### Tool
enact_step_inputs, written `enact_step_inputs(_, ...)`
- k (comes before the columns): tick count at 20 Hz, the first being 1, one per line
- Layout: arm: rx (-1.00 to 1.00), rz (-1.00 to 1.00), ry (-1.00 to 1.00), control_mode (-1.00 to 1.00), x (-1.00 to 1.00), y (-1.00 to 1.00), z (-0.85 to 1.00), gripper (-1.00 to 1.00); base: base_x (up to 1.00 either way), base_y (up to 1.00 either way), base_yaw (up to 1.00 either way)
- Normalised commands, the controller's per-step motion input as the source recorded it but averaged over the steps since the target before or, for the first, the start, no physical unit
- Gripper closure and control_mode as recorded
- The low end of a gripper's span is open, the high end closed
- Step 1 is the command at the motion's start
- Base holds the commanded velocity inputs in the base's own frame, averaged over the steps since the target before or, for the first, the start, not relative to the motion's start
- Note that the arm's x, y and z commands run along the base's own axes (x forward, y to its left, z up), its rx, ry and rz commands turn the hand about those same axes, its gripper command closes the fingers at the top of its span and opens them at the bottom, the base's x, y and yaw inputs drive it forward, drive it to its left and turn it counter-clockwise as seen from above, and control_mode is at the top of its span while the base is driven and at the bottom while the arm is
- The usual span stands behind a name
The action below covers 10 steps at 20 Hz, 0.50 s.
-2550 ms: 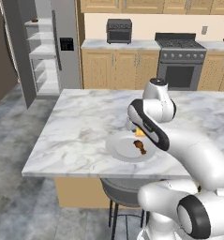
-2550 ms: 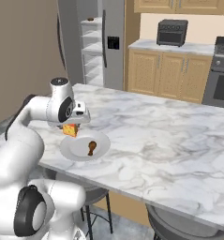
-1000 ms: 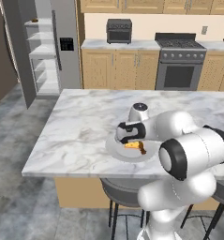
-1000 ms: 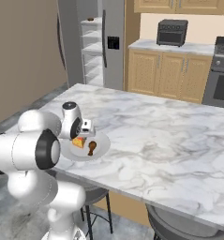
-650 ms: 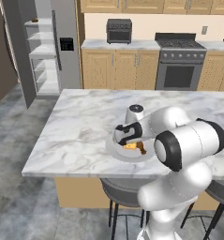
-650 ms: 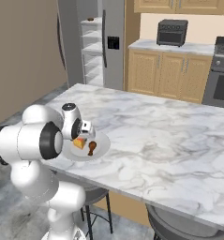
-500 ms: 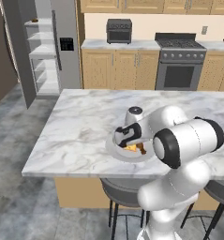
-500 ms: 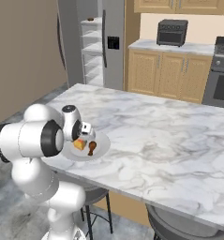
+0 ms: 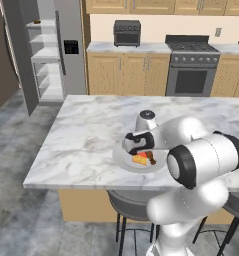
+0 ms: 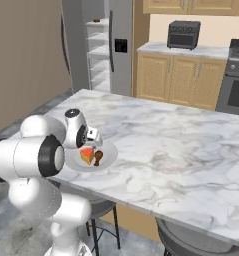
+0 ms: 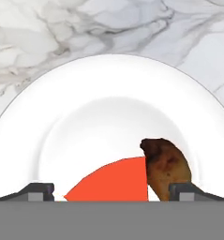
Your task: Take the cheese, chicken drumstick, and potato from the fridge and place them on the plate on the dining counter to create an appetizer plate.
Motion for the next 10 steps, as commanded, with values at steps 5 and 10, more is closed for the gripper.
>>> enact_step_inputs(5,0.0,0.0,-0.04,-1.0,-0.1,0.0,0.95,-1.0,0.0,0.0,0.0)
enact_step_inputs(10,0.0,0.0,0.0,-1.0,-0.83,0.0,0.6,-1.0,0.0,0.0,0.0)
